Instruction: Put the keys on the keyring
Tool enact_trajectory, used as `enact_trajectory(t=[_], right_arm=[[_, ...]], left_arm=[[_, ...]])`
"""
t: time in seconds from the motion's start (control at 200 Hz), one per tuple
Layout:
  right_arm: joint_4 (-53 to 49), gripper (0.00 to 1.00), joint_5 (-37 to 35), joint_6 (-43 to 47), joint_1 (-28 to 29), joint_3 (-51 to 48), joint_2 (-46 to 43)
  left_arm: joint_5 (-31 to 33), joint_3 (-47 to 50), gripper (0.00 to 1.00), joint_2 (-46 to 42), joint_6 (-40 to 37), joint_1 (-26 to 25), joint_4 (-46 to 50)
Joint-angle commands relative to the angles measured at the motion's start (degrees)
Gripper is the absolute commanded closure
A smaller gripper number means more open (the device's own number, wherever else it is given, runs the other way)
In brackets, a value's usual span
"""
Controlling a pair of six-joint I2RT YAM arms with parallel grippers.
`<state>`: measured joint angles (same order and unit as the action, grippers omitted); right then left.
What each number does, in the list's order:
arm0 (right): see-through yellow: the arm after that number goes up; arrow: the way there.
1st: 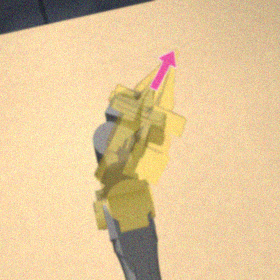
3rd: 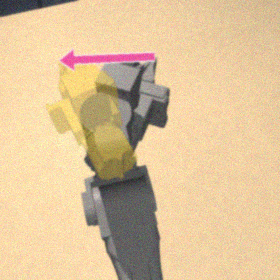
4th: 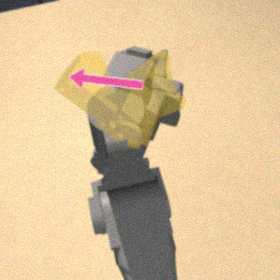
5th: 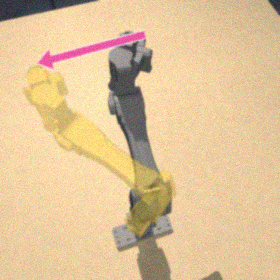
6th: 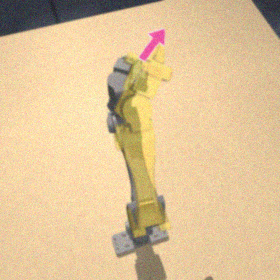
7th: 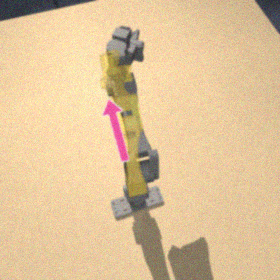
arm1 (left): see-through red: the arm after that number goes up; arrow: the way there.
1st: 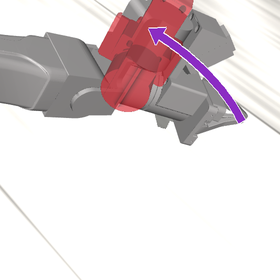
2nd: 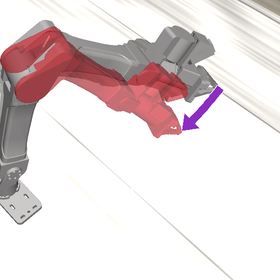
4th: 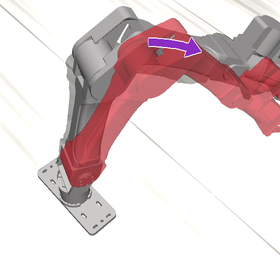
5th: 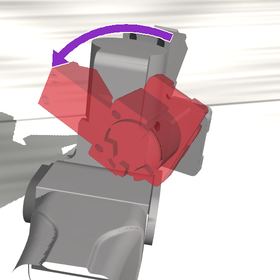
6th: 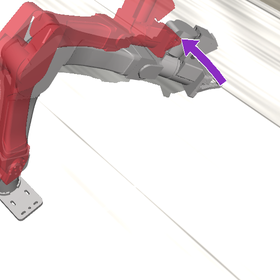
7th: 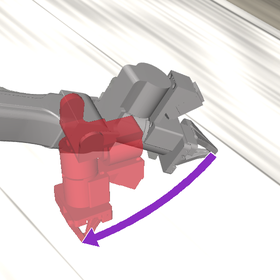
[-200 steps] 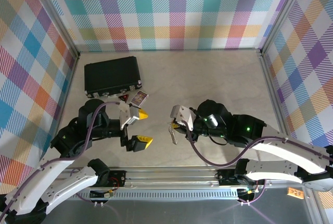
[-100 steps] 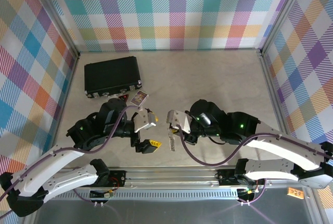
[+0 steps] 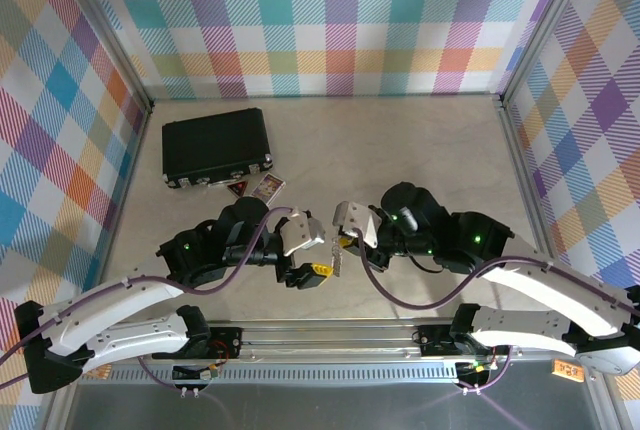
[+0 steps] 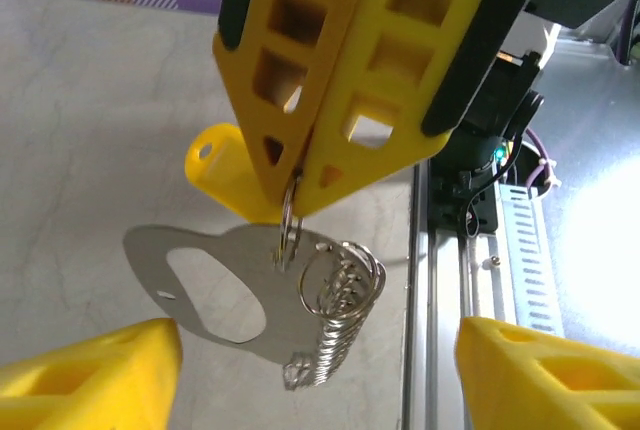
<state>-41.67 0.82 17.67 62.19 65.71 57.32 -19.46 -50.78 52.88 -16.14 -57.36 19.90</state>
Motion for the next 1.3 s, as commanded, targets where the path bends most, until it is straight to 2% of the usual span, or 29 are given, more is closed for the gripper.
enact_trajectory(t=[0.0,0.095,0.3,0.625,1.07,1.245,1.295], right_arm=[[0.3,1.00,2.7,0.6,-0.4,-1.3,-0.3],[0.7,1.00,3.7,0.8,-0.5,-1.7,0.0],[0.8,1.00,3.6,1.4,-0.5,-1.2,0.0],[1.8,1.00,3.7,1.6,-0.5,-1.2,0.0],[4.2,1.00,7.0,1.0,-1.8,-2.6,-1.7],[4.2,1.00,7.4,1.2,-1.8,-2.8,-1.5],[4.2,1.00,7.5,1.1,-1.9,-2.9,-1.5]], left_arm=[[-1.1,0.4,0.38,0.5,-0.9,-0.6,-3.5],[-1.0,0.3,0.52,0.8,-1.0,-0.6,-5.6],[-0.3,0.5,0.67,1.0,-1.3,-0.6,-6.3],[-0.1,0.5,0.73,1.7,-1.7,-0.6,-7.0],[-0.8,0.9,0.74,1.9,-2.1,-0.6,-7.6],[-1.0,1.1,0.85,1.9,-2.0,-0.6,-8.4],[-1.2,1.3,0.93,1.9,-1.8,-0.6,-8.8]])
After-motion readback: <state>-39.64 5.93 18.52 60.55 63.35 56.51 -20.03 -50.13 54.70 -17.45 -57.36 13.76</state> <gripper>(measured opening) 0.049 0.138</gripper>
